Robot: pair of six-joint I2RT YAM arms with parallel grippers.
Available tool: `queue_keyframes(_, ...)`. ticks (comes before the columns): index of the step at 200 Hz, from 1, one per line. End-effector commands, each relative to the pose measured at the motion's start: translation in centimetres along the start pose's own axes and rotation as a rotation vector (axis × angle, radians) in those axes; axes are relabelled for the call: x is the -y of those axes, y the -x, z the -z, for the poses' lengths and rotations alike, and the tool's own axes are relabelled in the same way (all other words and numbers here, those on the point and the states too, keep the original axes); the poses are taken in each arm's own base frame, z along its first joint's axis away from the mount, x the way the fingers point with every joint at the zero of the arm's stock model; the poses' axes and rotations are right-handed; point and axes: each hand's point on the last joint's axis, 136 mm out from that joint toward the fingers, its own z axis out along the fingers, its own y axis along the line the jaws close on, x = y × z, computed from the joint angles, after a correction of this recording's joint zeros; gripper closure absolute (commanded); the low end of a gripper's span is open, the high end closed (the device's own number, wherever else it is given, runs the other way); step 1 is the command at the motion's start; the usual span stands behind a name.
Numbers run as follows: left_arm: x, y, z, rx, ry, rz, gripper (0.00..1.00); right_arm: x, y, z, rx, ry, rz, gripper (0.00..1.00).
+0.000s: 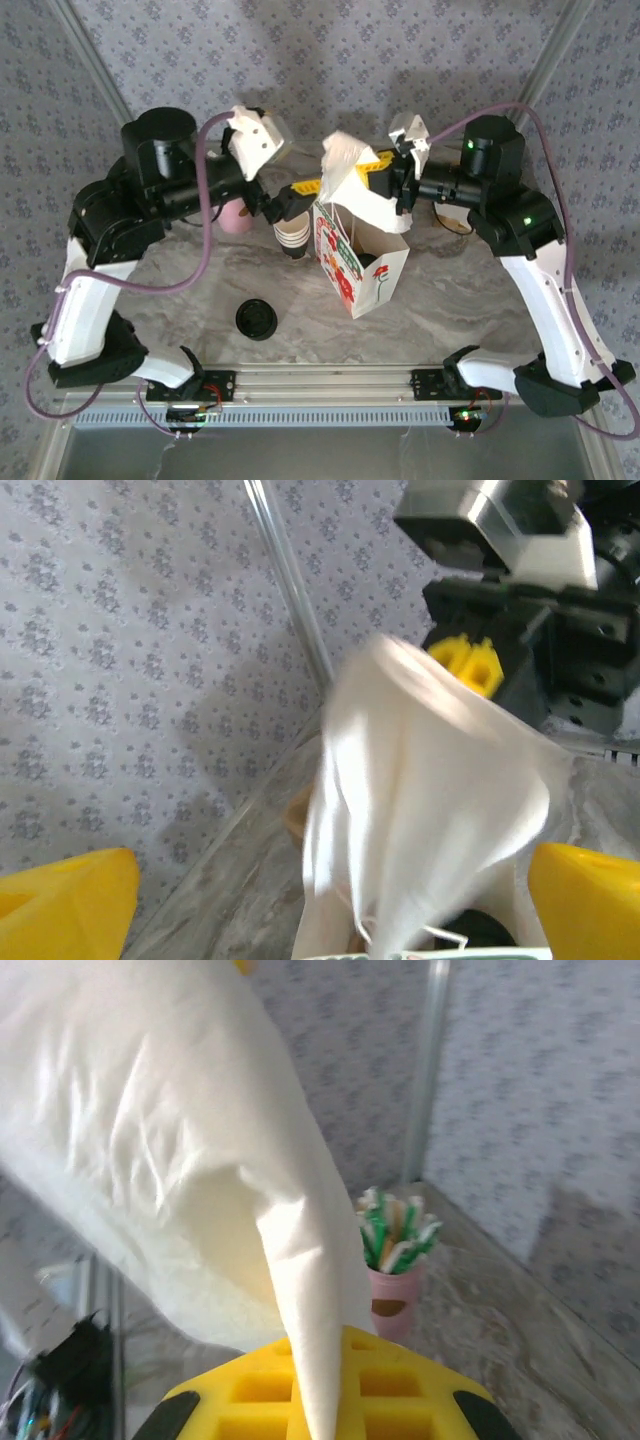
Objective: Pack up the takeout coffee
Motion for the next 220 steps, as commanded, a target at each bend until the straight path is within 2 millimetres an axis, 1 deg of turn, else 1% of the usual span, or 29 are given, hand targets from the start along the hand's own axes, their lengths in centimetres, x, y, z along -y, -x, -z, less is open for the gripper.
queue_keyframes(1,0.4,0.3,0.5,0.046,-0.031,0.035,0.0,3.7,2.8,0.8,0.165,-0.214,-0.113,1.0)
queue_keyframes(14,0.8,-0.5,-0.5,0.027,-0.047,0.043,0.0,3.6,3.4,0.8,0.225,-0.199,-0.166,1.0)
queue_keyframes(26,0.6,-1.0,-1.5,0.027,-0.041,0.055,0.0,3.2,3.8,0.7,0.26,-0.181,-0.197,1.0)
queue_keyframes(44,0.3,-0.9,-3.0,0.059,-0.031,0.084,0.0,2.4,4.2,0.7,0.281,-0.148,-0.207,1.0)
queue_keyframes(55,0.1,-0.5,-3.6,0.086,-0.029,0.097,0.0,1.7,4.4,0.8,0.283,-0.115,-0.207,1.0)
queue_keyframes(61,0.1,-0.8,-4.0,0.08,-0.028,0.103,0.0,1.4,4.6,0.9,0.283,-0.097,-0.209,1.0)
queue_keyframes(63,-0.1,-0.3,-4.1,0.101,-0.023,0.103,0.0,1.2,4.6,0.9,0.283,-0.087,-0.208,1.0)
queue_keyframes(67,-0.2,0.0,-4.2,0.112,-0.018,0.105,0.0,0.8,4.7,0.9,0.281,-0.07,-0.206,1.0)
queue_keyframes(89,-1.3,0.1,-4.8,0.121,0.019,0.103,0.0,-1.0,5.0,1.4,0.266,0.014,-0.197,1.0)
queue_keyframes(104,-2.2,0.2,-4.7,0.131,0.043,0.112,0.0,-2.1,4.8,1.8,0.247,0.065,-0.196,1.0)
queue_keyframes(124,-2.6,0.5,-4.4,0.155,0.014,0.128,0.0,-3.6,4.4,2.1,0.222,0.142,-0.201,1.0)
queue_keyframes(136,-2.4,0.7,-4.2,0.168,-0.04,0.135,0.0,-4.4,4.3,2.4,0.211,0.192,-0.214,1.0)
queue_keyframes(148,-1.6,1.0,-3.7,0.184,-0.126,0.138,0.0,-5.2,4.4,2.8,0.202,0.236,-0.221,1.0)
queue_keyframes(173,1.3,1.6,-3.0,0.186,-0.341,0.15,0.0,-5.8,5.1,3.5,0.204,0.285,-0.226,1.0)
queue_keyframes(180,2.0,1.2,-3.0,0.168,-0.385,0.171,0.0,-5.8,5.2,3.6,0.2,0.291,-0.232,1.0)
queue_keyframes(189,2.4,1.1,-3.0,0.165,-0.417,0.196,0.0,-5.8,5.2,3.6,0.191,0.302,-0.239,1.0)
queue_keyframes(192,2.4,1.5,-3.0,0.187,-0.422,0.191,0.0,-5.9,5.2,3.7,0.188,0.306,-0.242,1.0)
queue_keyframes(196,2.6,1.6,-2.9,0.192,-0.432,0.194,0.0,-5.9,5.2,3.6,0.185,0.312,-0.247,1.0)
queue_keyframes(220,3.2,1.9,-3.1,0.191,-0.489,0.209,0.0,-6.0,5.3,3.6,0.175,0.341,-0.266,1.0)
